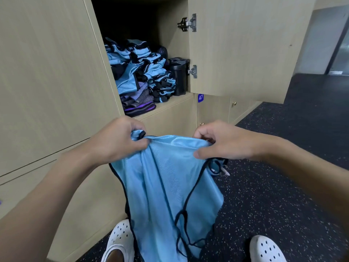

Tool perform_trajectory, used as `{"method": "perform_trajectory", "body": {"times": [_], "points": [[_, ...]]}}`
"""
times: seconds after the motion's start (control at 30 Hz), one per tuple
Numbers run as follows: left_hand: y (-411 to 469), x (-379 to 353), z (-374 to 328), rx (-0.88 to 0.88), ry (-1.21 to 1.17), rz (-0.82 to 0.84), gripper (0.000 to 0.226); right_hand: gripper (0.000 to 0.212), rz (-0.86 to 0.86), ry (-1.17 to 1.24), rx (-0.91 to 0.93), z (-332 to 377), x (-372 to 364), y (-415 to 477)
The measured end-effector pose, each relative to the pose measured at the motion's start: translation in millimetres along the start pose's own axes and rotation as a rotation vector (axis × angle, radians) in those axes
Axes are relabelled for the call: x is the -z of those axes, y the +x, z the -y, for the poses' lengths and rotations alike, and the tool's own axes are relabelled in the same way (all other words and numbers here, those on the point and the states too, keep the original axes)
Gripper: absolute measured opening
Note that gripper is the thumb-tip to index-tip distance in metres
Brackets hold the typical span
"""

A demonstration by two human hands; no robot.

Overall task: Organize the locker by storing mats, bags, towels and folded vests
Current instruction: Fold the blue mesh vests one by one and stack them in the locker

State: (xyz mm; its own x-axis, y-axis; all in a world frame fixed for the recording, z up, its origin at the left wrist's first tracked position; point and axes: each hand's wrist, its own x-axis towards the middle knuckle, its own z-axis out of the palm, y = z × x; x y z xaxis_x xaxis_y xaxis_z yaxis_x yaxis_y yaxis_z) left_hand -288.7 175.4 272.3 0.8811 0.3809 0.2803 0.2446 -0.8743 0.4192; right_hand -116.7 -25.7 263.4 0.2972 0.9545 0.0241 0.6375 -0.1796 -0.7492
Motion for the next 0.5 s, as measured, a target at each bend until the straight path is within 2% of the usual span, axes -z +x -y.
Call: {"method": "perform_trajectory", "body": {"times": [0.23, 0.33, 0.4, 0.5], "points": [[-1.0, 7.2, 10.0, 0.042, 0.032, -0.019, 0.021, 0.011, -0.02, 0.046, 0.002, 7.6, 5.4, -0.8], [-2.5, 5.3, 0.1, 0.046, -0.037, 0.032, 0.009, 0.01, -0.08, 0.11, 0.035, 8.1, 0.7, 0.9], [-4.5, 2.0, -12.4, 0.088, -0.175, 0.086, 0.025, 0.008, -0.113, 0.161, 0.06, 9.3, -2.2, 2.7], [-3.1, -8.2, -26.2, 0.056, -0.324, 0.094, 0.046, 0.009, -0.107, 0.229, 0.087, 14.4, -4.3, 3.8]]}}
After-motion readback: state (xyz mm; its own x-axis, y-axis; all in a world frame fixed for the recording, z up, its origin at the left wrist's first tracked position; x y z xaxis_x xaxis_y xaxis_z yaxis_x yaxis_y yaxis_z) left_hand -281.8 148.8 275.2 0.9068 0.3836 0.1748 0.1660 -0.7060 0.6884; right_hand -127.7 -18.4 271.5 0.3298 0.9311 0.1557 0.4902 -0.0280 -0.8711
